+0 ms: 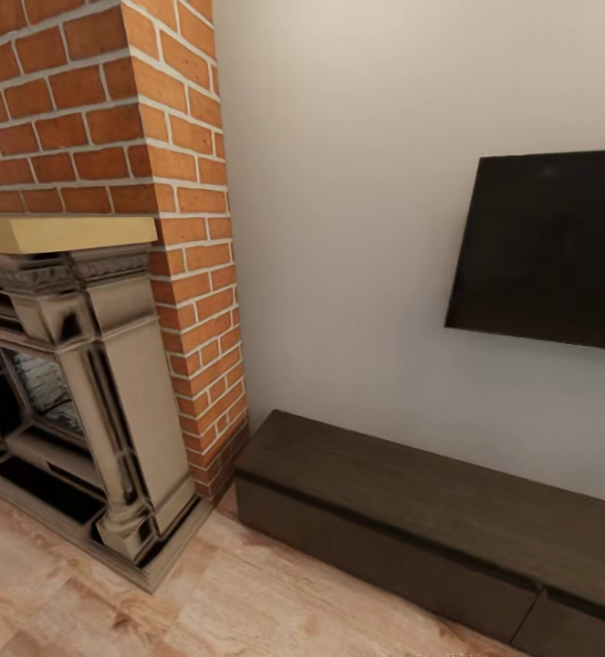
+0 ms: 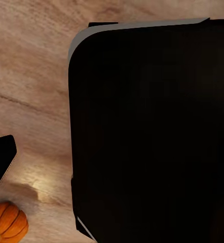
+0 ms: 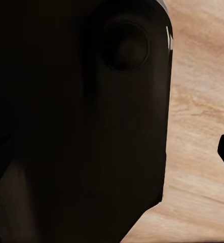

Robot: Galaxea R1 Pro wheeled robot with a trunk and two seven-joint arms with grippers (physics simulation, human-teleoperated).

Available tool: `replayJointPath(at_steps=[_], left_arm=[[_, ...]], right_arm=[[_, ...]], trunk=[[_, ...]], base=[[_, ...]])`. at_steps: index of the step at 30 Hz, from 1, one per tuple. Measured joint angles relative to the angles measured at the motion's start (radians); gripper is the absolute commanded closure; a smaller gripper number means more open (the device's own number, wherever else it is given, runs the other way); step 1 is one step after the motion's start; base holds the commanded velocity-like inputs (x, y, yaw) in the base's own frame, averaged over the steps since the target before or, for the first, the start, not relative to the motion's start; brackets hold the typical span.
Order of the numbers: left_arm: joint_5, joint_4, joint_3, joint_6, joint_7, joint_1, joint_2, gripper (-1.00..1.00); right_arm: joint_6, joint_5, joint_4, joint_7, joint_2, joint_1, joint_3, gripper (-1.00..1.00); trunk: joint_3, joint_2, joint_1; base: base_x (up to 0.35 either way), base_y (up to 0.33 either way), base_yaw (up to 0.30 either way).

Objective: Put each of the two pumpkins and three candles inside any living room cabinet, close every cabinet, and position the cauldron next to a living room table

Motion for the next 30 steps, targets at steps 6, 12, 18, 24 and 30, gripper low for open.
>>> replayJointPath(at_steps=[6, 12, 18, 24, 30], left_arm=[[0.0, 0.0, 0.0, 0.0, 0.0, 0.0, 0.0, -1.0], [0.0, 0.0, 0.0, 0.0, 0.0, 0.0, 0.0, -1.0], [0.0, 0.0, 0.0, 0.0, 0.0, 0.0, 0.0, -1.0], [0.0, 0.0, 0.0, 0.0, 0.0, 0.0, 0.0, -1.0], [0.0, 0.0, 0.0, 0.0, 0.0, 0.0, 0.0, -1.0]], right_arm=[[0.0, 0.0, 0.0, 0.0, 0.0, 0.0, 0.0, -1.0], [0.0, 0.0, 0.0, 0.0, 0.0, 0.0, 0.0, -1.0], [0.0, 0.0, 0.0, 0.0, 0.0, 0.0, 0.0, -1.0], [0.0, 0.0, 0.0, 0.0, 0.0, 0.0, 0.0, -1.0], [0.0, 0.0, 0.0, 0.0, 0.0, 0.0, 0.0, -1.0]], trunk=[[0.0, 0.0, 0.0], [0.0, 0.0, 0.0], [0.0, 0.0, 0.0], [0.0, 0.0, 0.0], [0.0, 0.0, 0.0]], base=[[0.0, 0.0, -0.274], [0.0, 0.0, -0.274], [0.0, 0.0, -0.274], [0.0, 0.0, -0.274], [0.0, 0.0, -0.274]])
